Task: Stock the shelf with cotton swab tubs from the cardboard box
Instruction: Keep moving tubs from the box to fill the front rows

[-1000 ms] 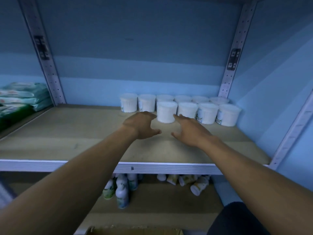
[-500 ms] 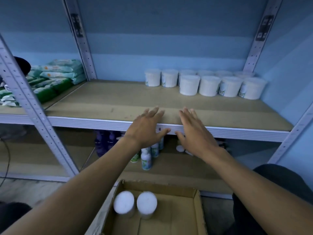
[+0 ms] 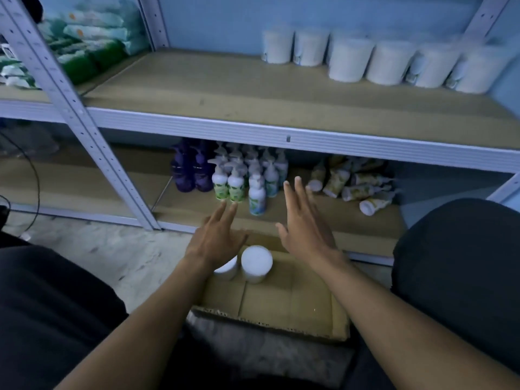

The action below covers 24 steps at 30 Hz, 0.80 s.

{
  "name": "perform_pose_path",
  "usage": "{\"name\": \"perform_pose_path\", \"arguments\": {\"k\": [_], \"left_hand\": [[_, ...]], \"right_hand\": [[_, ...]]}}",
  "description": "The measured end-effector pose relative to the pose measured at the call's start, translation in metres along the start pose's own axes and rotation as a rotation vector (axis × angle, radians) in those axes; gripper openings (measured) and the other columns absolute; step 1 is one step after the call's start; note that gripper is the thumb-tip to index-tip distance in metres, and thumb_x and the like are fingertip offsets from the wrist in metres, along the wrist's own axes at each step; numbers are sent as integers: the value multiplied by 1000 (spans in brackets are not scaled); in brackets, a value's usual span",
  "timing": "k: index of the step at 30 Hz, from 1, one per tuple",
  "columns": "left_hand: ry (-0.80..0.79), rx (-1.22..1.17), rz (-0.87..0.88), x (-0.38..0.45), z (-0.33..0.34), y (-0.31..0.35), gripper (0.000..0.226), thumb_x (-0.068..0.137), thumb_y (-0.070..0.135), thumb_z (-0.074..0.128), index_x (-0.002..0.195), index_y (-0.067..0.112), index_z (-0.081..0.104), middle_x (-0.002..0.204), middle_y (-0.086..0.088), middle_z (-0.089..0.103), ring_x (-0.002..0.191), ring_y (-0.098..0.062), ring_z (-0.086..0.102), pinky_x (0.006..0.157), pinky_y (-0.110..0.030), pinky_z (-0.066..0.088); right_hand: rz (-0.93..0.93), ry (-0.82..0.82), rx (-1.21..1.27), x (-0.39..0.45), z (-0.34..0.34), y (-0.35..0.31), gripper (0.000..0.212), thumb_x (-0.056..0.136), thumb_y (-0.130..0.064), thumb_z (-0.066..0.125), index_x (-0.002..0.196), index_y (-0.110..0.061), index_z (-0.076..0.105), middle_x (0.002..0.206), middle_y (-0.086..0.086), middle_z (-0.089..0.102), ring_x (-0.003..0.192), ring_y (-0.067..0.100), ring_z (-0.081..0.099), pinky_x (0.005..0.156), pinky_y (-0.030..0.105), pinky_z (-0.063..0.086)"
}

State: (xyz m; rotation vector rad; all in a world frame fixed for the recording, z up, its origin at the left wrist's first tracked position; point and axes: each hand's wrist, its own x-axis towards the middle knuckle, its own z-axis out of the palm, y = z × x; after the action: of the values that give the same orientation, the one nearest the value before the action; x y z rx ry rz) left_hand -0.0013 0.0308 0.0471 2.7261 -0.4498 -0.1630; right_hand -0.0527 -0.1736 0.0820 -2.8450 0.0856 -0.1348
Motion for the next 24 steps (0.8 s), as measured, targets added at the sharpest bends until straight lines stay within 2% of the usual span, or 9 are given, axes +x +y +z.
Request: {"name": "perform_pose_path", "arguments": {"k": [5,9,17,24], "left_hand": [[-161,-38,-71,1,33,-19,83,91,49,59,158,25,16,165,-3,15,147,-28,27,115,-40,32],[-205,-26,-74,5,53,-32,83,90,46,61,158,22,20,164,-4,19,151,-22,18,119,-37,26],[-302,-7,-141,19,81,-54,85,86,37,67,156,18,24,161,-9,27,144,-29,32,114,-39,35],[-388,63,-156,36,104,-63,91,81,38,71,156,21,22,162,-5,21,144,-35,26,113,-45,35]], "right_hand": [[-3,-187,-1,2,40,-8,95,96,-38,62,160,-17,-5,167,7,-14,154,31,-4,122,41,18],[0,-302,-8,4,72,-12,97,94,-37,65,160,-18,-3,167,6,-12,154,31,0,121,43,22],[0,-465,-46,22,124,-13,106,85,-35,77,160,-24,2,167,2,-9,153,32,5,117,45,28],[-5,-574,-24,29,162,-3,105,85,-27,76,159,-31,4,168,-1,-8,153,32,4,119,42,24]]}}
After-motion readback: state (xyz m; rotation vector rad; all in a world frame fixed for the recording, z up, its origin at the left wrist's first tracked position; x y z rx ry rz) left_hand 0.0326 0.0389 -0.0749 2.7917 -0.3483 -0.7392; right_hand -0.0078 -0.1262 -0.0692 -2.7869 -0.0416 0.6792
